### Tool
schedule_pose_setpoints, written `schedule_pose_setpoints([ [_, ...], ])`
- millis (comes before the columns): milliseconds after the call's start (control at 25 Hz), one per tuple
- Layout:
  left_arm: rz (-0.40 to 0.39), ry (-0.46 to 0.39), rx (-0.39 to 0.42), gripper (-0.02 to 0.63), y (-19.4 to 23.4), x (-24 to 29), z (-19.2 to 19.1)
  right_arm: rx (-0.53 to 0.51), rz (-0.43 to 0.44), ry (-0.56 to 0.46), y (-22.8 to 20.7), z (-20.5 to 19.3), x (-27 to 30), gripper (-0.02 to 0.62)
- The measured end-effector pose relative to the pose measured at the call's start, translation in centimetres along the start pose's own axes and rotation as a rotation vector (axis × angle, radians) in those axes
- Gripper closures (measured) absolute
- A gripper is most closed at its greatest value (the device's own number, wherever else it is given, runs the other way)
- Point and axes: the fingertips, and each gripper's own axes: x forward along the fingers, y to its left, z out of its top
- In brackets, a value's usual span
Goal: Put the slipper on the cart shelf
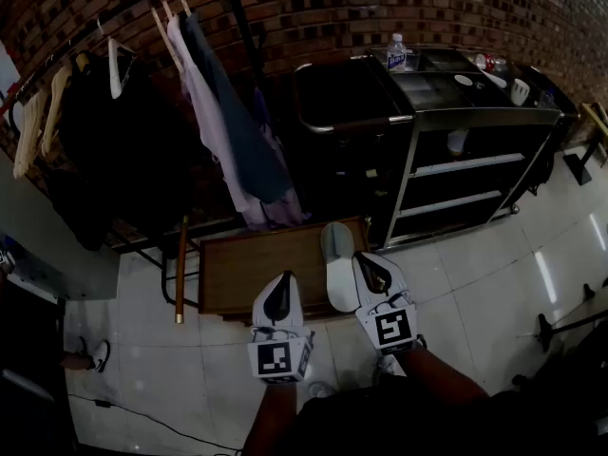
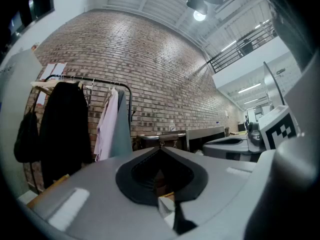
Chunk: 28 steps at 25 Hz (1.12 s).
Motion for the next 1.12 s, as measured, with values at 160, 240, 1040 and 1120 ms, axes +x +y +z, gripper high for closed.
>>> schedule_pose_setpoints([
  [160,0.002,0.011,0.0,0.589,0.5,-0.4,-0.9,-0.008,0.022,0.033,0.6,-1.8,-0.1,0.594],
  [240,0.006,0.012,-0.002,0.589,0.7,-0.5,-1.0,0.018,0.031,0.059,0.9,-3.3,0.0,0.594],
  [1040,-0.027,0.262,-0.046,0.589,0.1,-2.2,-14.5,0.344,-0.017,0.642,3.0,-26.4,-2.4,0.525],
  [1120,-0.034,0.27,-0.061,0.589,-0.2,-2.6,-14.9,0.501,-0.063,0.691,2.9,-28.9,-3.1,0.525],
])
